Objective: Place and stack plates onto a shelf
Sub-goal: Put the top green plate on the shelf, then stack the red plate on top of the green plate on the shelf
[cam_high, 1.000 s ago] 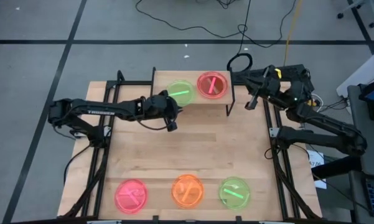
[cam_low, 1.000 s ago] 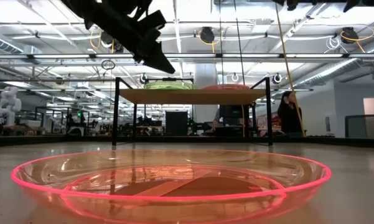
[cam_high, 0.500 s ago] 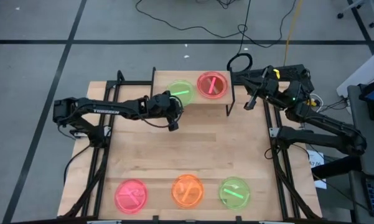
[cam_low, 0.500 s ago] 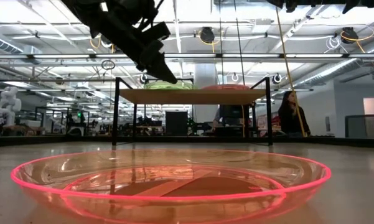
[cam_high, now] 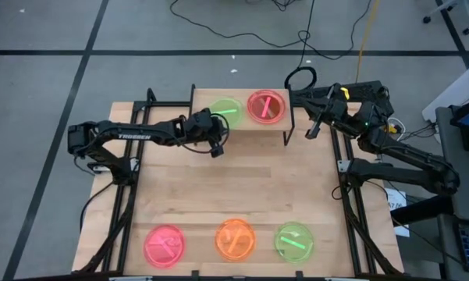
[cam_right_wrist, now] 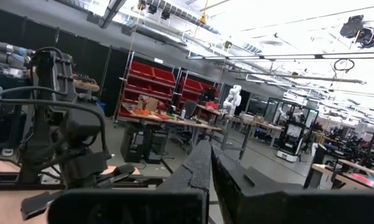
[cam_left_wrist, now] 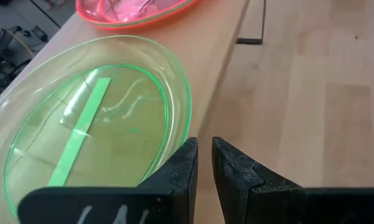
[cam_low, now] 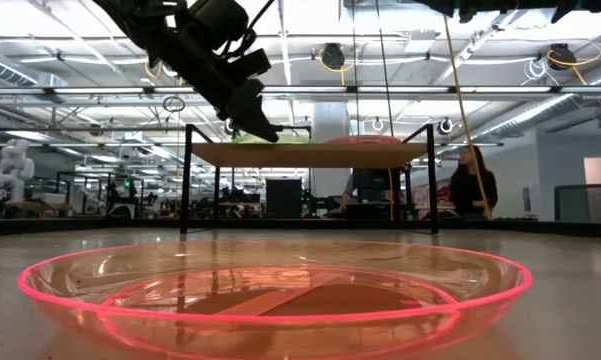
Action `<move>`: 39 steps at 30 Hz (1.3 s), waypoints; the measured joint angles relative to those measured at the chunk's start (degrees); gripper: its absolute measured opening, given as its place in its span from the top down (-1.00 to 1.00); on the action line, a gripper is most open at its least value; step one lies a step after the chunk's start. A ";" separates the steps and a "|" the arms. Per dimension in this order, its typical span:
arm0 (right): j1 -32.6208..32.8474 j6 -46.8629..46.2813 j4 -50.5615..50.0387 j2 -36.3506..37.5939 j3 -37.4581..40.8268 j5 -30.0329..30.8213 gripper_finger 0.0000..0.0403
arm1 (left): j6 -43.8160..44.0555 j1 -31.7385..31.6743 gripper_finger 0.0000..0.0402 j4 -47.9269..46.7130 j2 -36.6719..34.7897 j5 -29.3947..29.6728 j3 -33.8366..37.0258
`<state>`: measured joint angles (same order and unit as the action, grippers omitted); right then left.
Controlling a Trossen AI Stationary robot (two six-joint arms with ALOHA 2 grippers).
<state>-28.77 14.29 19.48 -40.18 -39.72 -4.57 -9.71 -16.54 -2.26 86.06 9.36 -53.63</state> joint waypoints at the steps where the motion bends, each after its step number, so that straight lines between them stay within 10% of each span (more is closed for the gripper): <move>1: 0.00 0.02 -0.14 0.00 0.00 -0.01 1.00 | 0.04 -0.12 0.72 0.00 0.00 0.16 0.00; 22: 0.00 0.00 -2.28 -0.02 0.00 0.00 1.00 | 1.55 0.27 0.72 -4.91 -2.74 0.24 0.00; 39: 0.00 0.00 -2.29 0.00 0.00 -0.16 1.00 | 25.19 18.40 0.72 -32.34 -12.59 -1.40 0.02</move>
<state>-28.77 14.28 17.19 -40.18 -39.72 -4.72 15.48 1.87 -34.60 73.47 7.96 -53.60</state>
